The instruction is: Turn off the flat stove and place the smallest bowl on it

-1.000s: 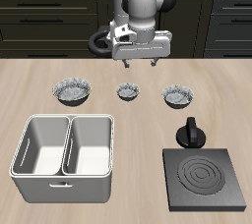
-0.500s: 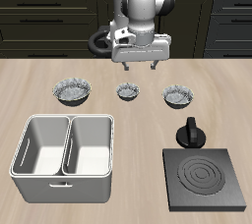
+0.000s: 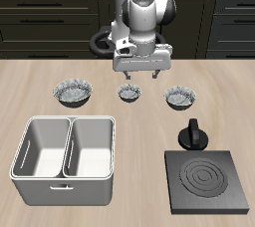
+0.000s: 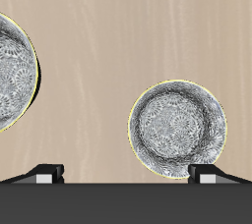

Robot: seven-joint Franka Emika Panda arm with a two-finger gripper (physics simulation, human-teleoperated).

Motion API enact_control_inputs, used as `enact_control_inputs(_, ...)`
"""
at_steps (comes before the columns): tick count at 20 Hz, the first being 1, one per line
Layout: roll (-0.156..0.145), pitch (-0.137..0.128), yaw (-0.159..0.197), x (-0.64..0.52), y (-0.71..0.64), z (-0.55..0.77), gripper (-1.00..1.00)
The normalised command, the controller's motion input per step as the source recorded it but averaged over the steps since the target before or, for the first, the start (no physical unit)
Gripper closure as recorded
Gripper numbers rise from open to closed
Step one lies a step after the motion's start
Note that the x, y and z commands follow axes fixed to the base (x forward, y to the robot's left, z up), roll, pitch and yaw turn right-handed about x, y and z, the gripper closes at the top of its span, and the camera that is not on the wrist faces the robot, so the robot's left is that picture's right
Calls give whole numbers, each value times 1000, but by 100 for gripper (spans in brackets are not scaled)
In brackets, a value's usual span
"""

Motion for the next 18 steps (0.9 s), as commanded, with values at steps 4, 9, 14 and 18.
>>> enact_control_inputs(4,11,39,-39,46,-23,-274,-100)
enact_control_inputs(9,14,27,-23,48,71,-219,-100)
enact_control_inputs(14,2,33,-21,63,-26,-198,-100)
enact_control_inputs(18,-1,24,-23,66,-58,-144,-100)
